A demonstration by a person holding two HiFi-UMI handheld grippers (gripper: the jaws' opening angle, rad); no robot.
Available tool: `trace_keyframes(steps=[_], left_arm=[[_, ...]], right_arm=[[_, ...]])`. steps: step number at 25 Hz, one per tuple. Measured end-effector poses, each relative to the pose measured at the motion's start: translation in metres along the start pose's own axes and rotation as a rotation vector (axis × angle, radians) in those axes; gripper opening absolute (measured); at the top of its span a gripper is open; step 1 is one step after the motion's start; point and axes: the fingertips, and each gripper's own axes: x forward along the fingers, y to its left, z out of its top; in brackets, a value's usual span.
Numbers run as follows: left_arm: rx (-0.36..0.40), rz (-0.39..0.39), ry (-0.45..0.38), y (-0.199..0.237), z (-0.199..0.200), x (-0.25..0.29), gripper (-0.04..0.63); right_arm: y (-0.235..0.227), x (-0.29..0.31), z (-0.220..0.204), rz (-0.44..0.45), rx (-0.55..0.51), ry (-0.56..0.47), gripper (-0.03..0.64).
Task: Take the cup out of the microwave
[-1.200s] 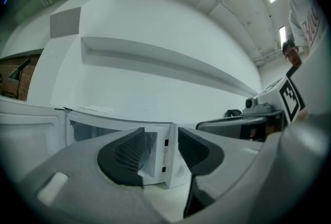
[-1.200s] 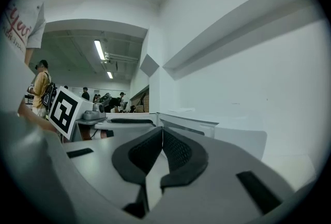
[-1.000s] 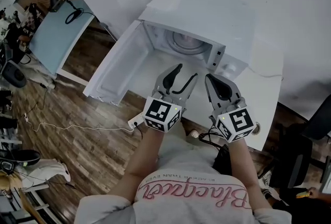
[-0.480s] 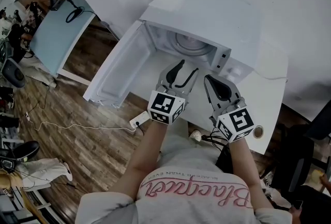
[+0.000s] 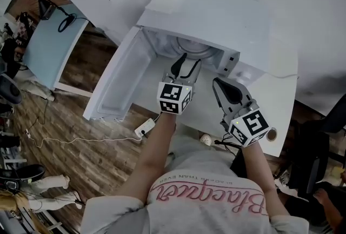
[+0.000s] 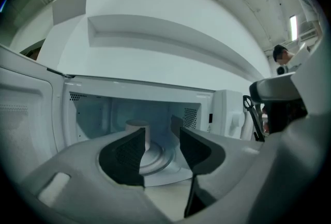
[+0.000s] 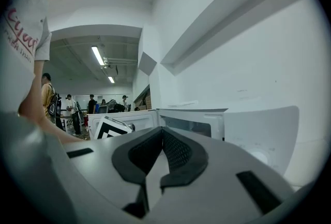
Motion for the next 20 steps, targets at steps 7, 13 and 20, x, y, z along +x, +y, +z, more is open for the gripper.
trace_keyframes(steps=[7,13,20], left_arm=[[0.009,-0.007,0.033,0.02,-0.014,0.034,0.215],[0.007,0.012,0.081,0.038,-0.028,0.061,0.214],[0.009,0.016,0.112,0.051,-0.037,0.084,0.212]], right_arm=[[-0.006,0.004,0.0,0.01,0.033,-0.026,0.012],[-0.006,0.002,-0.002,0.021,0.052,-0.034,0.012],[-0.009,0.004,-0.013,0.009,0.039,0.007,0.012]])
